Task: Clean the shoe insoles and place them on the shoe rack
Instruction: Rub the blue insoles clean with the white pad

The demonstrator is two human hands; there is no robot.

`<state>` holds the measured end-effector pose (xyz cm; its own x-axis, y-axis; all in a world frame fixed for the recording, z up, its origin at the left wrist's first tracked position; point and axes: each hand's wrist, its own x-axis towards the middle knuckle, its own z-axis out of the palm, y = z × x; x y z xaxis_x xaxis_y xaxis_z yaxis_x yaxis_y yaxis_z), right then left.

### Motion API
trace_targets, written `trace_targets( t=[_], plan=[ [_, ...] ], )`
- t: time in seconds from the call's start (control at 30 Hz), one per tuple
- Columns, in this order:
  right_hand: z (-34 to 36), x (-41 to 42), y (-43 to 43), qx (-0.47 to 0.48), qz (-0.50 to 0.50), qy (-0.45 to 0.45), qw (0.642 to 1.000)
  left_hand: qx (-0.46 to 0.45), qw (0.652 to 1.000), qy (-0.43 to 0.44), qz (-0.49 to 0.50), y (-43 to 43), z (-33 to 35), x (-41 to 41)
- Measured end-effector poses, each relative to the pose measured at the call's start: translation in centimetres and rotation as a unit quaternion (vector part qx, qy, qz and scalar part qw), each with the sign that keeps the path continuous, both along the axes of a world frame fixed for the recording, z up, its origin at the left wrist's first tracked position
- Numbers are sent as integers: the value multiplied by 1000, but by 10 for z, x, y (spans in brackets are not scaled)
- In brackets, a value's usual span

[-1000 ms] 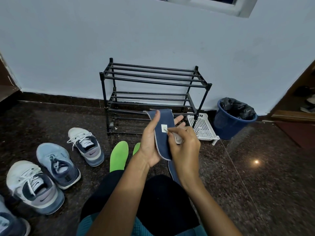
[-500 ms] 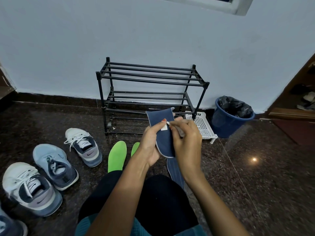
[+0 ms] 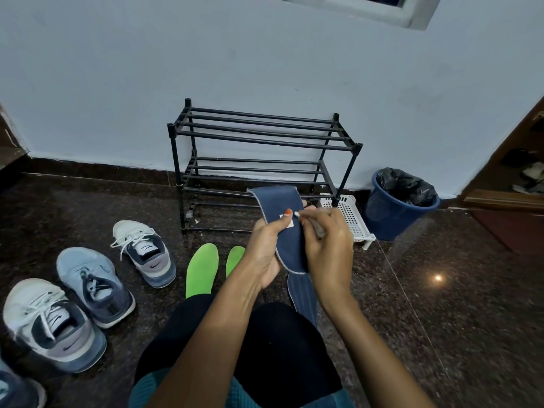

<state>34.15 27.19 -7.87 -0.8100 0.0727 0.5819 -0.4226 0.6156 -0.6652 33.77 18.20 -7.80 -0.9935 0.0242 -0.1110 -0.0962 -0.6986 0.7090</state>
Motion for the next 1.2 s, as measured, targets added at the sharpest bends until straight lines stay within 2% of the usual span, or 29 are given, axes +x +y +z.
trace_targets(
  t=[0.13,0.33,0.6,0.87,1.0,1.2],
  plan=[
    [4,-7,-3,18,-17,-3,1000,2,1000,-3,18,-1,-2,-1],
    [-14,12,1,81,-5,21,997,24,1000,-1,-6,0,-1,-1],
    [4,-9,2,48,-29,12,998,2,1000,-24,6,0,-1,1],
    [-15,13,2,100,10,40,994,30,999,0,21,0,0,-2],
    [-26,29,0,73,45,23,996,49,998,5,25,-3,-1,-4],
    [-6,14,5,33,37,-4,999,54,998,10,-4,-7,-5,-5]
  ],
)
